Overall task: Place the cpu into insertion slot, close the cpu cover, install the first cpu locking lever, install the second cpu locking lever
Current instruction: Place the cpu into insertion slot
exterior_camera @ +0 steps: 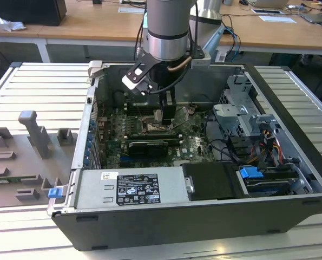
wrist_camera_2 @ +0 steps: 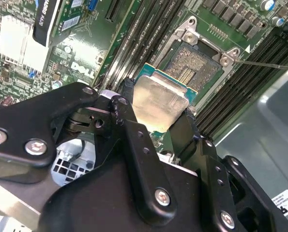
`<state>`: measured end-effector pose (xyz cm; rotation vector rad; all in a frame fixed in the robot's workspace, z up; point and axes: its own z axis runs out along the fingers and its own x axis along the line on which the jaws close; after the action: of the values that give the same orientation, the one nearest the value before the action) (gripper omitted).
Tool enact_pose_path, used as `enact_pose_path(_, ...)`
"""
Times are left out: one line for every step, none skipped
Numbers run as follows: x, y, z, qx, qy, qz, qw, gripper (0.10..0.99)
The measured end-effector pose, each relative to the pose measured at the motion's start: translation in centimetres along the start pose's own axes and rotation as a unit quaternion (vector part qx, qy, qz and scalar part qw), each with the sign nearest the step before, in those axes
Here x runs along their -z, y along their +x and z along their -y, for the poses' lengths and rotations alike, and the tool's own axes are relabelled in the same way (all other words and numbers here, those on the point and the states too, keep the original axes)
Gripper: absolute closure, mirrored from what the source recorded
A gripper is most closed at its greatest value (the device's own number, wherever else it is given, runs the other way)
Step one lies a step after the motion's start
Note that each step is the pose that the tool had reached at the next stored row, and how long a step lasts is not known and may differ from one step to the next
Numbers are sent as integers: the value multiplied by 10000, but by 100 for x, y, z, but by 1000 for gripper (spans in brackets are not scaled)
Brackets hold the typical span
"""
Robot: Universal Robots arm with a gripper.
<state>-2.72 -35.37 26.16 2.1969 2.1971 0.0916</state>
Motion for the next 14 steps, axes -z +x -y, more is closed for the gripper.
enact_pose_path(-3, 0, 0, 0, 0, -1, 10000, 545)
enact_pose_path(-8, 2, 1, 1, 1, -1, 10000, 545)
enact_pose_path(-12, 4, 5, 3, 4, 0, 10000, 545)
enact_pose_path(-19, 6, 7, 23, 10, -2, 10000, 545)
enact_pose_path(-23, 7, 9, 55, 11, -4, 10000, 545)
enact_pose_path(-30, 8, 10, 113, 12, -9, 9999, 545)
enact_pose_path(-37, 8, 12, 157, 14, -14, 9999, 545)
enact_pose_path(-47, 10, 17, 196, 14, -24, 9998, 545)
enact_pose_path(-55, 13, 21, 218, 14, -31, 9998, 545)
enact_pose_path(-68, 31, 24, 228, 15, -33, 9997, 545)
enact_pose_path(-73, 41, 26, 228, 15, -33, 9997, 545)
enact_pose_path(-78, 47, 27, 228, 15, -33, 9997, 545)
enact_pose_path(-84, 51, 27, 228, 14, -34, 9997, 545)
enact_pose_path(-90, 55, 28, 228, 14, -35, 9997, 545)
